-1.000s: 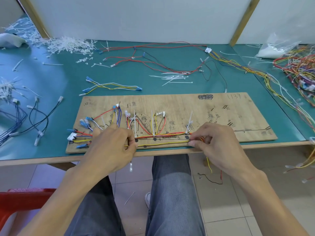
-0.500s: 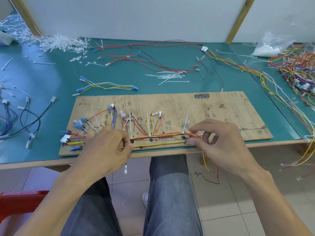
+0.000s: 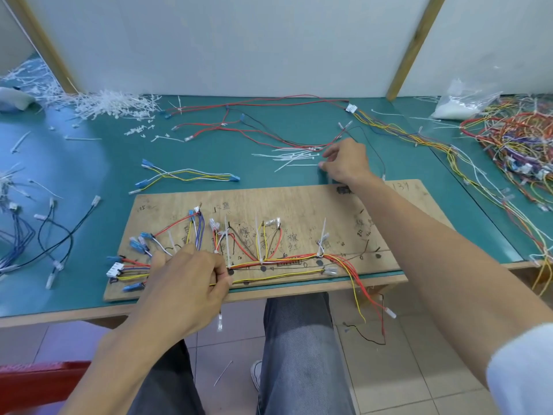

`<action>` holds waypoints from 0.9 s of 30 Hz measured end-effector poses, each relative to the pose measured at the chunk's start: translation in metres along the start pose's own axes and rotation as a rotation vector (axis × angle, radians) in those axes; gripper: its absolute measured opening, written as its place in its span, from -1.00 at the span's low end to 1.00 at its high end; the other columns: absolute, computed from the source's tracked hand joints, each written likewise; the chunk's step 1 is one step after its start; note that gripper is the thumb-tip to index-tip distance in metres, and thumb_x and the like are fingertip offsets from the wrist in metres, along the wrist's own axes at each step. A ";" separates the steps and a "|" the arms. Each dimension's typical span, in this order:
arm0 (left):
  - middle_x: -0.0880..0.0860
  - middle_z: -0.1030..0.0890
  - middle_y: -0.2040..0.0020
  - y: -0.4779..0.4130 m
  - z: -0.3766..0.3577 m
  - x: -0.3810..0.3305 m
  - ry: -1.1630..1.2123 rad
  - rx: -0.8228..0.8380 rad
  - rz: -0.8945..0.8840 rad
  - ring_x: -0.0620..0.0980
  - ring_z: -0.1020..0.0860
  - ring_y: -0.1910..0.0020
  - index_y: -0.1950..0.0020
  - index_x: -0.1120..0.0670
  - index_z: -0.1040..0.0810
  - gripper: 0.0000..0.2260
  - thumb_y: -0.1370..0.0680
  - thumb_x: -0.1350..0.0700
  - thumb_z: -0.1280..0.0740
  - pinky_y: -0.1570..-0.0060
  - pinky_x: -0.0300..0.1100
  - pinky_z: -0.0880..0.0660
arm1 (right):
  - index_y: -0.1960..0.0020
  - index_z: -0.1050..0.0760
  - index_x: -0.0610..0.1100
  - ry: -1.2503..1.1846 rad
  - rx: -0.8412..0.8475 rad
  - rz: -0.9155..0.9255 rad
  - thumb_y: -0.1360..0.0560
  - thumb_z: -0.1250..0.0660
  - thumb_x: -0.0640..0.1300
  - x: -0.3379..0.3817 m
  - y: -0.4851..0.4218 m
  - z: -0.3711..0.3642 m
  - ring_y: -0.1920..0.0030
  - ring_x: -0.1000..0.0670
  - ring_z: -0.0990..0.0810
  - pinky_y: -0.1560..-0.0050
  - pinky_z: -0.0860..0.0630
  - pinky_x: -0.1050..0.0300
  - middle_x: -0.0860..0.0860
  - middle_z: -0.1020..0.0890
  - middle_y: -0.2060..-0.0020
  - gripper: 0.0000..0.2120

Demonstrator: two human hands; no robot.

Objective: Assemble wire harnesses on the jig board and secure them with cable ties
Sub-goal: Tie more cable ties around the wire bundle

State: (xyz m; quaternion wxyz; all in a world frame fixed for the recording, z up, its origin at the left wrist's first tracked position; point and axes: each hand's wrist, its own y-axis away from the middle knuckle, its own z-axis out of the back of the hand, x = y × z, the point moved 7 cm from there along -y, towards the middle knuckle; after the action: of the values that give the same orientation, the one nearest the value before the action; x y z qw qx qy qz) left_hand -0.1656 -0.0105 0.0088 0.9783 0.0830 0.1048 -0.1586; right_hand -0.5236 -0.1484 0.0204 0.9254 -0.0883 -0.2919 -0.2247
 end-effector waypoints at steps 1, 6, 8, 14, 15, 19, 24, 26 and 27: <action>-0.10 -0.44 0.32 0.000 0.000 0.000 0.001 0.005 0.003 -0.18 -0.37 0.03 0.21 -0.16 -0.49 -0.75 -0.63 -0.20 -0.27 -0.20 0.01 -0.28 | 0.04 -0.74 -0.02 0.022 -0.004 -0.013 -0.49 -0.60 -0.08 -0.002 -0.004 -0.003 0.00 -0.11 -0.70 0.07 -0.60 0.08 -0.08 -0.74 -0.01 -0.92; -0.08 -0.43 0.33 0.000 -0.001 0.000 0.005 0.000 -0.002 -0.17 -0.38 0.02 0.21 -0.17 -0.46 -0.75 -0.63 -0.21 -0.26 -0.19 0.02 -0.30 | 0.29 -0.59 0.00 0.129 -0.052 0.027 -0.51 -0.57 -0.10 -0.009 -0.013 -0.008 0.11 -0.18 -0.70 0.12 -0.54 0.12 -0.14 -0.73 0.13 -0.75; -0.08 -0.41 0.34 -0.001 -0.001 0.000 0.001 0.005 -0.004 -0.14 -0.39 0.02 0.23 -0.15 -0.45 -0.73 -0.62 -0.21 -0.26 -0.20 0.03 -0.31 | 0.19 -0.60 -0.06 0.157 -0.020 0.045 -0.58 -0.50 -0.14 -0.009 -0.008 -0.008 0.05 -0.24 -0.69 0.03 -0.61 0.02 -0.18 -0.71 0.06 -0.82; -0.08 -0.43 0.31 0.000 -0.002 -0.001 -0.007 0.008 -0.007 -0.14 -0.39 0.02 0.23 -0.17 -0.40 -0.73 -0.63 -0.21 -0.25 -0.20 0.04 -0.30 | -0.01 -0.62 -0.21 0.054 -0.014 0.344 -0.67 -0.34 -0.23 0.030 0.045 0.036 0.18 -0.25 -0.67 0.13 -0.64 -0.17 -0.12 -0.68 0.15 -0.88; -0.08 -0.42 0.31 0.001 -0.003 -0.001 -0.006 0.010 -0.007 -0.14 -0.39 0.02 0.23 -0.17 -0.40 -0.73 -0.64 -0.21 -0.25 -0.20 0.04 -0.30 | -0.01 -0.62 -0.21 0.047 -0.018 0.419 -0.68 -0.32 -0.24 0.040 0.061 0.046 0.25 -0.21 -0.66 0.20 -0.63 -0.17 -0.09 -0.67 0.18 -0.88; -0.09 -0.40 0.35 0.000 -0.002 0.000 0.032 0.001 -0.024 -0.13 -0.38 0.03 0.25 -0.16 -0.43 -0.72 -0.64 -0.19 -0.27 -0.20 0.05 -0.30 | 0.00 -0.60 -0.24 0.068 -0.048 0.707 -0.59 -0.28 -0.46 0.075 0.135 0.078 0.23 0.11 -0.57 0.15 -0.58 -0.05 -0.01 -0.62 0.19 -0.81; -0.13 -0.48 0.23 0.008 0.001 -0.001 0.042 -0.062 -0.065 -0.10 -0.39 0.02 0.15 -0.18 -0.45 -0.79 -0.65 -0.19 -0.24 -0.05 0.00 -0.18 | -0.09 -0.59 -0.22 0.221 0.078 0.826 -0.50 -0.31 -0.53 0.089 0.204 0.064 0.09 -0.16 -0.62 0.11 -0.58 -0.16 -0.07 -0.61 0.07 -0.70; -0.13 -0.48 0.18 0.011 0.002 -0.001 0.060 -0.069 -0.087 -0.08 -0.42 0.02 0.11 -0.20 -0.44 -0.82 -0.65 -0.19 -0.22 -0.05 0.00 -0.18 | -0.12 -0.57 -0.19 0.314 0.113 0.857 -0.53 -0.34 -0.47 0.090 0.220 0.048 0.06 -0.19 -0.54 0.13 -0.54 -0.18 -0.09 -0.56 0.03 -0.74; -0.13 -0.49 0.16 0.013 0.002 -0.001 0.079 -0.074 -0.097 -0.08 -0.42 0.02 0.09 -0.20 -0.43 -0.84 -0.66 -0.18 -0.21 -0.06 0.01 -0.19 | -0.13 -0.57 -0.18 0.346 0.123 0.870 -0.53 -0.35 -0.45 0.091 0.226 0.040 0.04 -0.19 -0.52 0.14 -0.53 -0.17 -0.09 -0.55 0.01 -0.73</action>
State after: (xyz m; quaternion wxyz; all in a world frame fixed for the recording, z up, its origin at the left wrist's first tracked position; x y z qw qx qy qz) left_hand -0.1622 0.0020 0.0123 0.9669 0.0476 0.1528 -0.1985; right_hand -0.3720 0.0299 0.0988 0.9722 -0.1088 -0.0820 0.1903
